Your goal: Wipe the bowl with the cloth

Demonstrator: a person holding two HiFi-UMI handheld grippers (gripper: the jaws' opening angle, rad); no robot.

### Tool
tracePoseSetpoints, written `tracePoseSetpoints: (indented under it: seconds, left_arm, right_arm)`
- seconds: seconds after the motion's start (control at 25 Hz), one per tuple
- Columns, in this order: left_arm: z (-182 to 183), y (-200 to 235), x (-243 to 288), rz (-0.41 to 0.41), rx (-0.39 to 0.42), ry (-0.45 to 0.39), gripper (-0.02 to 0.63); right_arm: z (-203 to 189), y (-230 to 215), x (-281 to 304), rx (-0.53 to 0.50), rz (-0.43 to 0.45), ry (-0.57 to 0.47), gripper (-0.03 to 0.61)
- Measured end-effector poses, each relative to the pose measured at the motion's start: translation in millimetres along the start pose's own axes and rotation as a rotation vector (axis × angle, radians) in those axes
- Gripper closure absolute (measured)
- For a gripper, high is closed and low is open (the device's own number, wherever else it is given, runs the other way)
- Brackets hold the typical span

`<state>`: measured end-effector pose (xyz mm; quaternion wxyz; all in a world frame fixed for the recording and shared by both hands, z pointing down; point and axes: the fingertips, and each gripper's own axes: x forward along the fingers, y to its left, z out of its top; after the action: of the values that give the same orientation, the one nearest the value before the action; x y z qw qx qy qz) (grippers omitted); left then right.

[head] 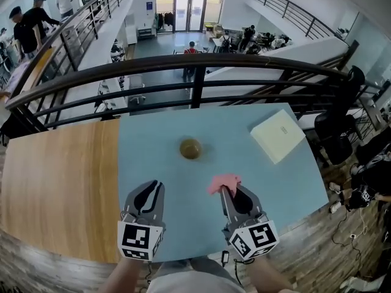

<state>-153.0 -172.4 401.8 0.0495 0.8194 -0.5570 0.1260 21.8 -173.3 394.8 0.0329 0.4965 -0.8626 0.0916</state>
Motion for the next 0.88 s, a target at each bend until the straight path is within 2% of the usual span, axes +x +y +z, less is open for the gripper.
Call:
tracePoseSetpoints:
  seconds: [0.4,0.72,0.88]
  left_arm:
    - [-22,14,104,-0.033,-0.028,0.067,0.540]
    - [-57,36,188,-0.067,-0.153,0.126,0.529]
    - [-78,43,222,-0.074,-0.169,0.157,0.529]
  right_arm:
    - [-24,-40,78,-0.007,0.022,0.033,0.531]
    - [-64,-58,142,-0.011,0.025,0.076,0.529]
    - [-84,-67,168,-0.007,0.013,0.087,0.528]
